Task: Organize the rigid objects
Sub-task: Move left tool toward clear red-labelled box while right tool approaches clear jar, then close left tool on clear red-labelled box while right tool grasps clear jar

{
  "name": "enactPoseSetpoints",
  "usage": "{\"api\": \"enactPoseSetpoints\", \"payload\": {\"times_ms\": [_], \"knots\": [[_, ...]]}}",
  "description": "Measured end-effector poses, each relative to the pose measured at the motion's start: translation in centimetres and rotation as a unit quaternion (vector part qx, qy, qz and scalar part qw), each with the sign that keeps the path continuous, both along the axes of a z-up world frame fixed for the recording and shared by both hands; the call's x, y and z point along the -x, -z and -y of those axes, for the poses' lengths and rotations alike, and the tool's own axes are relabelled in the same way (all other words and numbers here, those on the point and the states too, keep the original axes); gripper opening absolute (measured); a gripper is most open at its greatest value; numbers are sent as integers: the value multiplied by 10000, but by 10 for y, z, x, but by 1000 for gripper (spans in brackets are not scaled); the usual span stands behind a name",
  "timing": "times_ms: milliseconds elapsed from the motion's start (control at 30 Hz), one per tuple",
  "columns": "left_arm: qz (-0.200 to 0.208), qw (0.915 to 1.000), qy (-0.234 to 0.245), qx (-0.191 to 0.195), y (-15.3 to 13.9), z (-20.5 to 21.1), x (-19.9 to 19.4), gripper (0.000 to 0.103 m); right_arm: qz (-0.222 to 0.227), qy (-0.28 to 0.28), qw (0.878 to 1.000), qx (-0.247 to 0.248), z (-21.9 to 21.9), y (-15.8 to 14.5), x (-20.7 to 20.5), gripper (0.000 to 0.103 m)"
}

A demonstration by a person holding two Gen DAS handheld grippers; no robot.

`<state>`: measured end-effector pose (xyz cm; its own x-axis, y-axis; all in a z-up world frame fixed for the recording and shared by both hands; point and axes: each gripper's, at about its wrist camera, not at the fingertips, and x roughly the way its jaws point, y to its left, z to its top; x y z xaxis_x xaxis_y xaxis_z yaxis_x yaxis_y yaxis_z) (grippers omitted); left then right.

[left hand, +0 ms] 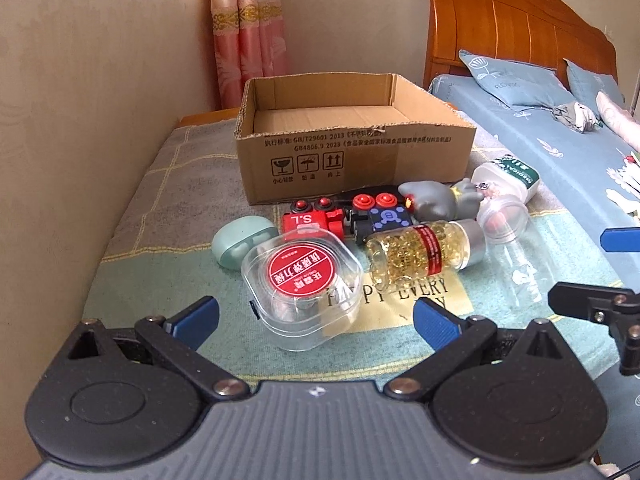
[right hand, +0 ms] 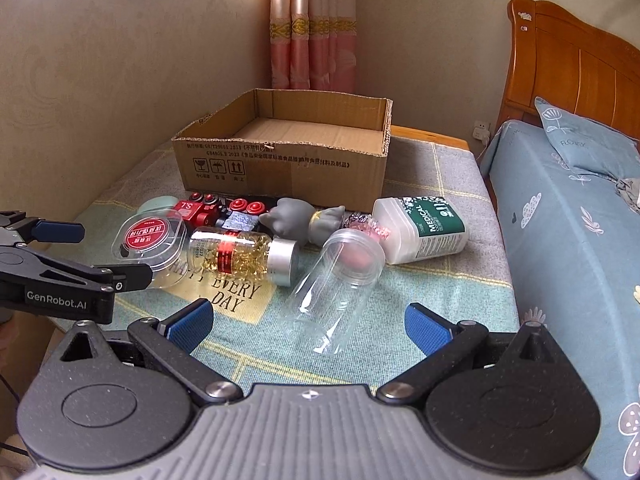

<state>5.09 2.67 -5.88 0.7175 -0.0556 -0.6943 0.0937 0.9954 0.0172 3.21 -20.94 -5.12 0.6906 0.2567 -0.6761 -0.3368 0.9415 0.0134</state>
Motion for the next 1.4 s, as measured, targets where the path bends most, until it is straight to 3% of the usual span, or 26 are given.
{"api": "enactPoseSetpoints", "payload": {"times_ms": [367,633,867,1133,1400], "knots": [[-218,9997,-24,75,28,-8,-33,102,-130,-131,9998,33,-6,11,-17,103],[-322,9988,-318,167,30,-30,-30,102,-224,-348,9991,16,-2,15,-31,103],[-424,9970,-517,392,33,-42,-24,102,151,-1129,9932,241,-2,4,-64,103],[-453,9971,-546,258,38,-38,-24,102,-627,-1757,9819,323,-10,19,-113,103],[-514,9976,-458,106,40,-36,-25,102,-1330,-1661,9771,-95,13,23,-72,103]]}}
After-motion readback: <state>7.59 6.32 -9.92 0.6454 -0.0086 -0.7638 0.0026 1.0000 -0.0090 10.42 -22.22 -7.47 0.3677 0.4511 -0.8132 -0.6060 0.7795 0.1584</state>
